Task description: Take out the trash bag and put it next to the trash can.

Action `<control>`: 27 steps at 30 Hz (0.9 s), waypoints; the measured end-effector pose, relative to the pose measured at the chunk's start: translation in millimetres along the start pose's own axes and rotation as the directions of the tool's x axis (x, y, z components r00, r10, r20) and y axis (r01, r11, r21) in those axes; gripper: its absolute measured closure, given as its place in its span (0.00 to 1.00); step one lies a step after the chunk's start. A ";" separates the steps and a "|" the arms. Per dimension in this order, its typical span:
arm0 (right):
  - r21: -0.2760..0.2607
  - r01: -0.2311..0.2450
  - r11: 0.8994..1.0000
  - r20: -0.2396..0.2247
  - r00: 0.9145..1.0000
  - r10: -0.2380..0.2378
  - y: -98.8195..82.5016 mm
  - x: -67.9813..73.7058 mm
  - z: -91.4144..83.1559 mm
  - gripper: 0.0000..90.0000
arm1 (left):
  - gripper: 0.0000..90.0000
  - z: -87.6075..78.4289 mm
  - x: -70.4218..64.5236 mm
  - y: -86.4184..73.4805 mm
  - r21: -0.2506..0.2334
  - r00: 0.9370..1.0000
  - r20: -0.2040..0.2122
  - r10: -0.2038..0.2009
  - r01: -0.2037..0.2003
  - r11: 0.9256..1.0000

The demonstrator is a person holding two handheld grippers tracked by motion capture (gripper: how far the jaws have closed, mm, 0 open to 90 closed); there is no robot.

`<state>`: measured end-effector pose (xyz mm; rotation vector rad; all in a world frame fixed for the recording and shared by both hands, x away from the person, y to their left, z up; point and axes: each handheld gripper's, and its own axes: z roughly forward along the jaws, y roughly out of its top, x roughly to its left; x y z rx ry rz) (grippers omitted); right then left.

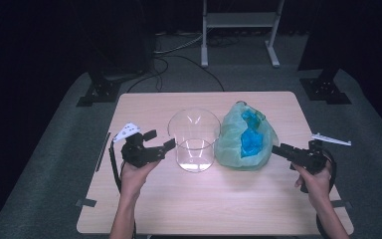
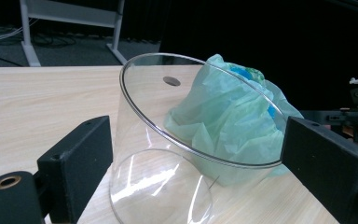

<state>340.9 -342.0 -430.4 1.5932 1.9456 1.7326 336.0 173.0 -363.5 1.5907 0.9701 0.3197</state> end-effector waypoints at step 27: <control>-0.028 -0.027 0.999 -0.019 0.999 0.027 -46.3 -1.1 -13.1 0.41 | 0.09 -1.4 0.6 -0.1 -0.004 1.000 -0.007 -0.005 0.005 1.000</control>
